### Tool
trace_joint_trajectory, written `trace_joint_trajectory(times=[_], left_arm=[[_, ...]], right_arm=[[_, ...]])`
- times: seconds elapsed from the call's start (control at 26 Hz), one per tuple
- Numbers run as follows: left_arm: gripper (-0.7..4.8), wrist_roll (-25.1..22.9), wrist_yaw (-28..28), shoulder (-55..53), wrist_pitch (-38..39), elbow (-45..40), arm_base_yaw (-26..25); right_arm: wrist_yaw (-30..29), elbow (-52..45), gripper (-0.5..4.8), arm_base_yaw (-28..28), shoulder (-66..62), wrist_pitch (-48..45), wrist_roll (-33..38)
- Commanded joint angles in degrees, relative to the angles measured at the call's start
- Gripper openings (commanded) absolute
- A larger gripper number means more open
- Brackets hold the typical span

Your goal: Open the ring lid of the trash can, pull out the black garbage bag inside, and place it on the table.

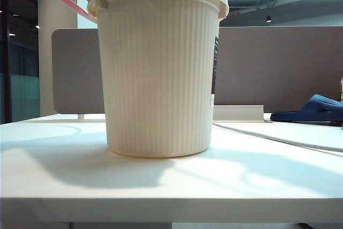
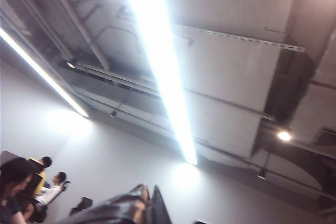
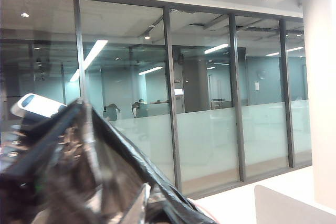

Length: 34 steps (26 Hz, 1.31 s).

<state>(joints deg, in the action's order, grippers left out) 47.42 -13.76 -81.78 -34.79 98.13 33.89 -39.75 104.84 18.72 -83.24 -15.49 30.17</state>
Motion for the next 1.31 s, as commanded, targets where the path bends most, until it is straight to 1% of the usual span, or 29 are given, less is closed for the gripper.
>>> trace_joint_trajectory(times=[0.04,0.12,0.23,0.31,0.39,0.5,0.58,0.73,0.81,0.89,0.96,1.04,1.19,1.27,1.31], left_arm=[[-0.06,-0.1,-1.1,0.2,-2.2,0.5,0.5],[-0.06,-0.5,-1.6,-0.1,-2.1,0.4,2.1],[-0.06,-0.5,-2.3,-0.5,-2.2,0.5,2.6],[-0.06,-0.5,-2.4,-1.0,-2.2,0.5,4.1],[-0.06,-0.5,-2.4,-1.4,-2.6,0.6,4.4],[-0.06,-0.4,-4.4,-2.7,-2.6,2.9,4.7],[-0.06,-0.5,-4.5,-3.9,-2.6,4.7,6.6],[-0.06,-0.6,-4.8,-5.4,-2.0,6.7,7.1],[-0.06,-0.7,-5.2,-6.7,-1.8,7.5,8.7],[-0.06,-0.7,-5.6,-7.2,-1.3,8.2,8.6],[-0.06,-2.1,-5.6,-7.8,-1.0,9.1,9.1],[-0.06,-2.9,-5.8,-8.9,-0.3,10.6,10.7],[-0.06,-4.9,-6.1,-9.2,0.2,12.2,10.8],[-0.06,-5.0,-6.7,-9.7,0.5,12.5,11.8],[-0.06,-5.3,-6.7,-9.7,0.9,12.5,11.7]], right_arm=[[-0.5,0.3,-0.05,0.0,0.3,-0.5,0.3],[-0.5,0.3,-0.05,-0.1,0.4,0.0,0.2],[-1.0,0.3,-0.05,-0.9,0.6,0.4,0.2],[-1.2,0.4,-0.05,-1.0,0.7,0.5,0.3],[-1.5,0.5,-0.05,-2.2,1.2,0.7,0.3],[-1.5,0.5,-0.05,-2.3,1.8,1.1,0.3],[-1.9,0.5,-0.05,-3.8,2.2,1.7,0.3],[-2.4,0.5,-0.05,-4.6,2.7,2.9,0.3],[-2.5,0.5,-0.05,-6.9,3.2,3.3,0.3],[-2.4,0.5,-0.05,-7.2,3.5,3.5,0.3],[-2.5,0.5,-0.05,-7.8,3.8,3.8,0.4],[-2.5,0.5,-0.05,-10.6,4.3,3.7,1.4],[-2.5,0.5,-0.05,-11.0,4.7,3.7,2.2],[-2.6,0.5,-0.05,-13.2,5.0,3.7,2.8],[-2.6,0.5,-0.05,-13.4,5.3,3.7,2.8]])
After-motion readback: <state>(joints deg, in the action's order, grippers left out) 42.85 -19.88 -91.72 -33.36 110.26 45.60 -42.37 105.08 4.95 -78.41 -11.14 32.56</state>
